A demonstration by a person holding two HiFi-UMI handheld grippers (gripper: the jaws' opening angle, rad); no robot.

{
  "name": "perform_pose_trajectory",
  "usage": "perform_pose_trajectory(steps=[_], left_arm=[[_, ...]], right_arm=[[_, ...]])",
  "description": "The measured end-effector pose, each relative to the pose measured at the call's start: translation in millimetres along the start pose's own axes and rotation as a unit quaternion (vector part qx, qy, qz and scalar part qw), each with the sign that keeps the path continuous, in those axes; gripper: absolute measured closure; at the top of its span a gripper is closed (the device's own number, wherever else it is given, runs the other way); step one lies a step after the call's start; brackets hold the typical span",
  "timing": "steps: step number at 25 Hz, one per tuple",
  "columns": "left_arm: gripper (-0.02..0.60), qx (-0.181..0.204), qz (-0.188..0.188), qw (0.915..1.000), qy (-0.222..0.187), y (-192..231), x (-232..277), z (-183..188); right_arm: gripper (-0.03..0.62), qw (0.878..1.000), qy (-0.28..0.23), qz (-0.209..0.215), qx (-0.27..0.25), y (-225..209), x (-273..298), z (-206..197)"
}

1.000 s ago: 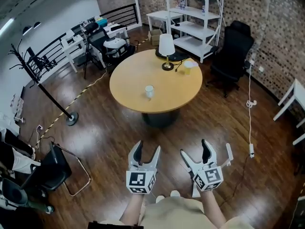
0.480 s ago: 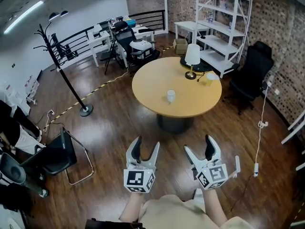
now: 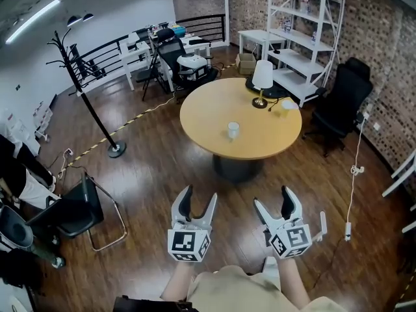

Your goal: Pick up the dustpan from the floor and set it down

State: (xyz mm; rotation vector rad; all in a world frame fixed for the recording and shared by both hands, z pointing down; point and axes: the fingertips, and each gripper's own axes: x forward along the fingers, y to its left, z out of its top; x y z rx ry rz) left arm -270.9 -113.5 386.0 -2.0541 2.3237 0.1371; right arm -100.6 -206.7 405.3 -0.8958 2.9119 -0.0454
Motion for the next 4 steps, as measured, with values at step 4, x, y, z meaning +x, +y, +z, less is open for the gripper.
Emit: perform_pose_trajectory(steps=[4], left_arm=[[0.325,-0.004,-0.007,1.0,0.005,-2.8,2.2,-4.8]], right_arm=[[0.174,1.0,0.004,0.005,0.0,3.8,-2.0,-4.1]])
